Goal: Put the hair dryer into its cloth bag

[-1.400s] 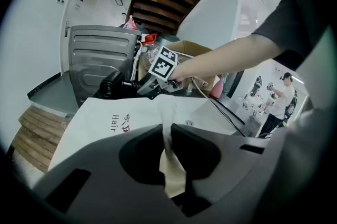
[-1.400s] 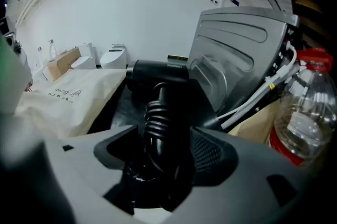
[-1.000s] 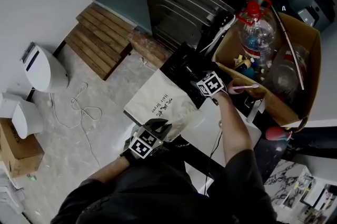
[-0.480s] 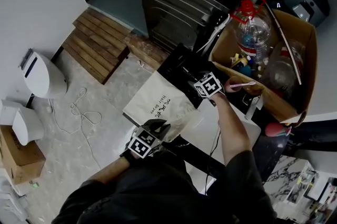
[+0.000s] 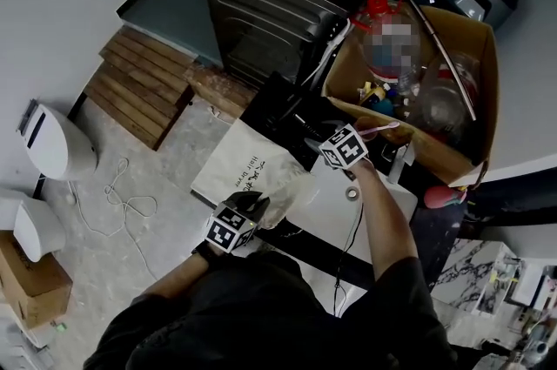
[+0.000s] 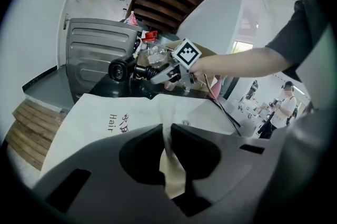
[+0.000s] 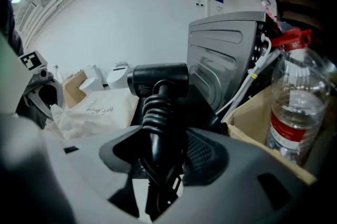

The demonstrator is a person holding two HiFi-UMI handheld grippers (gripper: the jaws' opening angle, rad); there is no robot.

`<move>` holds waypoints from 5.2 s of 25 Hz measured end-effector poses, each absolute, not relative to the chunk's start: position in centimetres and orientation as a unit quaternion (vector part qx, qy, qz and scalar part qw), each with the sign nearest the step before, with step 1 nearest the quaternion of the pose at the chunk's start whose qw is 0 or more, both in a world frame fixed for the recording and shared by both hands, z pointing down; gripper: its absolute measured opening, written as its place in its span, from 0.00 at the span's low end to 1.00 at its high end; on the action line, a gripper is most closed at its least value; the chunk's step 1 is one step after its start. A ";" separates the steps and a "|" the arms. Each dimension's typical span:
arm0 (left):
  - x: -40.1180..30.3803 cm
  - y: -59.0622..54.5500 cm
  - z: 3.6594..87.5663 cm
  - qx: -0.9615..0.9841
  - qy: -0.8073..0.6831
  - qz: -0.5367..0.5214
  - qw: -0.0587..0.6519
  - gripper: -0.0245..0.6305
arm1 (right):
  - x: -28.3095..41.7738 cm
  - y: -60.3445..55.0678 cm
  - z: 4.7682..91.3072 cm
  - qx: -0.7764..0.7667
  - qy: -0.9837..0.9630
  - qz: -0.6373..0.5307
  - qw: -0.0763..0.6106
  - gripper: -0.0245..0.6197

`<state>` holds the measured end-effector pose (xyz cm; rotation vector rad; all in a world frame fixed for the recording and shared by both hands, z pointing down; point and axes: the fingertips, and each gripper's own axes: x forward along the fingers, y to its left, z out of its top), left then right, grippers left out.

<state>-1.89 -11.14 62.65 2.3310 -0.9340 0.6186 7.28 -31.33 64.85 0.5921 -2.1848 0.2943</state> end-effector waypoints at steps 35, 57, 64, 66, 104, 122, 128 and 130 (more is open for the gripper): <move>-0.9 -11.1 63.7 0.868 -0.322 0.239 0.294 0.09 | 25.2 -9.9 63.9 0.315 -0.824 0.193 0.429 0.38; -0.2 -11.3 63.5 0.865 -0.334 0.237 0.292 0.09 | 18.2 -6.7 67.7 0.245 -0.845 0.198 0.432 0.38; 0.3 -11.4 63.1 0.869 -0.327 0.236 0.288 0.09 | 14.9 -7.9 68.7 0.209 -0.851 0.187 0.444 0.38; 0.4 -11.4 63.1 0.870 -0.325 0.238 0.286 0.09 | 14.1 -8.6 68.9 0.201 -0.852 0.184 0.447 0.38; 2.2 -10.7 62.4 0.895 -0.257 0.239 0.274 0.09 | 1.8 -16.5 69.9 0.179 -0.868 0.096 0.454 0.40; 1.9 -10.7 62.9 0.894 -0.246 0.240 0.286 0.09 | 11.2 -13.7 70.1 0.214 -0.852 0.075 0.472 0.42; 1.9 -10.6 63.1 0.893 -0.246 0.244 0.288 0.09 | 10.9 -13.9 71.0 0.225 -0.852 0.089 0.464 0.33; 2.0 -10.6 63.1 0.892 -0.247 0.245 0.288 0.09 | 10.8 -14.0 70.9 0.227 -0.853 0.085 0.463 0.27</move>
